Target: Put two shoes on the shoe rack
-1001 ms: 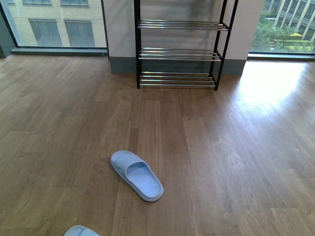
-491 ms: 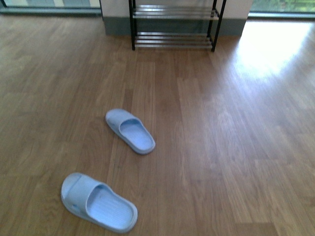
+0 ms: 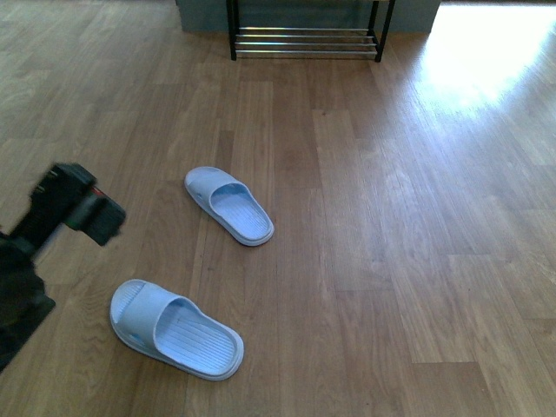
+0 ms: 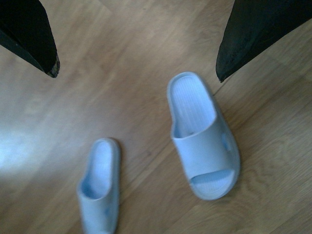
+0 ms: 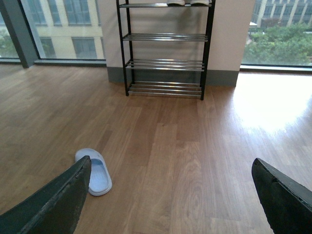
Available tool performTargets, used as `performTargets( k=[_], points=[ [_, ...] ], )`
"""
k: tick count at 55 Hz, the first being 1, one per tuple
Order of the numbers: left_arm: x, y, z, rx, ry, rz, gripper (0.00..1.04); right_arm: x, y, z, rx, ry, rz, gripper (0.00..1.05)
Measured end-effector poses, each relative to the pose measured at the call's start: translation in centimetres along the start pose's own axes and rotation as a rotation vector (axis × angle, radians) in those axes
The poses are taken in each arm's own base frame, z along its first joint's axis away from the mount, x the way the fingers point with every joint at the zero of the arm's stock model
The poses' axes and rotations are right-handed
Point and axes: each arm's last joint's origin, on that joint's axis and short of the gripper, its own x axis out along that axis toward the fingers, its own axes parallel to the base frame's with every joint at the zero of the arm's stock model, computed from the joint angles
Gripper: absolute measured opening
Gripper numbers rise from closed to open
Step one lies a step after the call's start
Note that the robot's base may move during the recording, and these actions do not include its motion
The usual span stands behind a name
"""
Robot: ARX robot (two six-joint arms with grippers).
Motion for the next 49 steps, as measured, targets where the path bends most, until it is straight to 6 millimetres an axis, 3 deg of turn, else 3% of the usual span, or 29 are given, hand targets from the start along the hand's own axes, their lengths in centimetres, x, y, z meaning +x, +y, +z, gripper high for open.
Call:
performTargets(
  k=[12, 21, 34, 49],
  points=[
    [7.6, 1.2, -0.4, 0.094, 0.055, 0.323, 0.95, 0.0, 0.0, 0.0, 0.000, 0.000, 0.000, 0.95],
    [12.4, 1.7, -0.9, 0.165, 0.095, 0.416, 0.95, 0.0, 0.0, 0.0, 0.000, 0.000, 0.000, 0.95],
    [16.9, 2.5, -2.0, 0.251, 0.154, 0.467, 0.95, 0.0, 0.0, 0.0, 0.000, 0.000, 0.000, 0.95],
    [20.4, 3.3, -3.3, 0.335, 0.177, 0.492, 0.95, 0.0, 0.0, 0.0, 0.000, 0.000, 0.000, 0.95]
  ],
)
